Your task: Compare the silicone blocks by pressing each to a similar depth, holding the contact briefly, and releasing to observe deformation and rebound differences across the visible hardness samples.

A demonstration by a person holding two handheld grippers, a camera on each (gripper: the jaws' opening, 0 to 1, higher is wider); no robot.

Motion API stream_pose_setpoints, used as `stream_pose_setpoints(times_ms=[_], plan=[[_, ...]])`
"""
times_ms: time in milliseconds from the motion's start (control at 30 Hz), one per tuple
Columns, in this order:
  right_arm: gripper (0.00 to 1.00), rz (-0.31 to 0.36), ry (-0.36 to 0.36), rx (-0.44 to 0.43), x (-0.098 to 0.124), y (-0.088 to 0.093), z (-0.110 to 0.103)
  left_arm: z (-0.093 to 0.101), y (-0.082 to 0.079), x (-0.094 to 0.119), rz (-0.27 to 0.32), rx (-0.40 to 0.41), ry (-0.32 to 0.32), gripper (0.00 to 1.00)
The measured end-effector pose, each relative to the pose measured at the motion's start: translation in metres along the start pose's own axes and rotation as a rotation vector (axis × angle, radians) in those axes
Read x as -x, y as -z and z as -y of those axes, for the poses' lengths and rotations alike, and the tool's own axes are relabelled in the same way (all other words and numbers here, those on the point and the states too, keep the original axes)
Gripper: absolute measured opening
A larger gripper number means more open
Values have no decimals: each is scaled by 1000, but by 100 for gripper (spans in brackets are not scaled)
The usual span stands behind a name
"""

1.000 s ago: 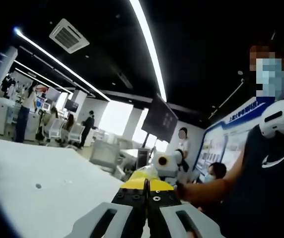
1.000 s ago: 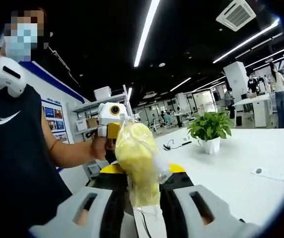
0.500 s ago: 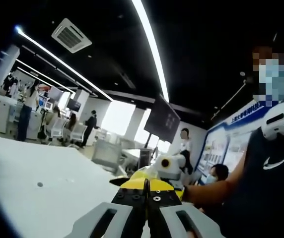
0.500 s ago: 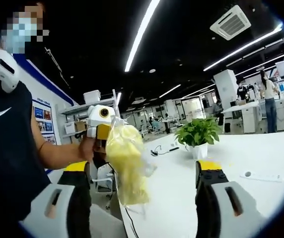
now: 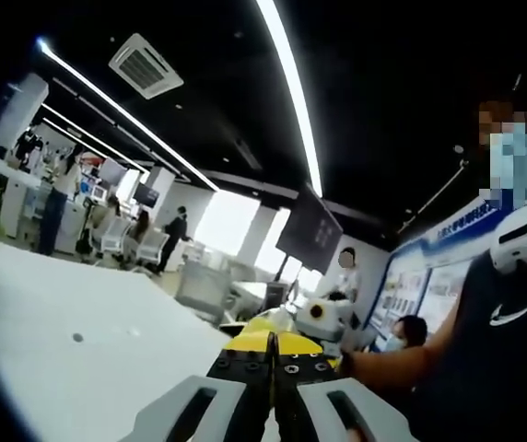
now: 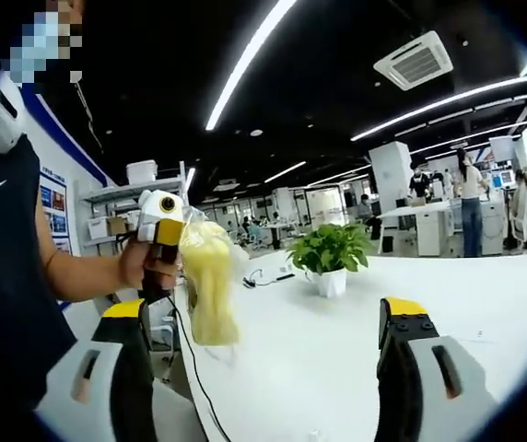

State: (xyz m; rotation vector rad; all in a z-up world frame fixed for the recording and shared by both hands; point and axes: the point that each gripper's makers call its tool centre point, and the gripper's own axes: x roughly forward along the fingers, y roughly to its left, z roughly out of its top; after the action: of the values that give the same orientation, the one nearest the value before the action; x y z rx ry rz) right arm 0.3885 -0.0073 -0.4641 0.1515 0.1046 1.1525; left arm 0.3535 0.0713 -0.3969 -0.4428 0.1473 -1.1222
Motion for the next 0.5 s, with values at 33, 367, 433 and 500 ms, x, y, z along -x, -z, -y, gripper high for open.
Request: stream_pose_setpoints(times_ms=[33,367,433,500], plan=[[96,-1,17,4,2,2,3,-2,0,1,3,5,-4,0],[96,-62,257,29,48,43,43,-20,5,10,29,68,-49,0],[96,-59,281,12,59,49,44,-22,6,11,30,75,-56,0],[96,-72,303,1,68,58,46,-25,7,13,31,89,-62,0]])
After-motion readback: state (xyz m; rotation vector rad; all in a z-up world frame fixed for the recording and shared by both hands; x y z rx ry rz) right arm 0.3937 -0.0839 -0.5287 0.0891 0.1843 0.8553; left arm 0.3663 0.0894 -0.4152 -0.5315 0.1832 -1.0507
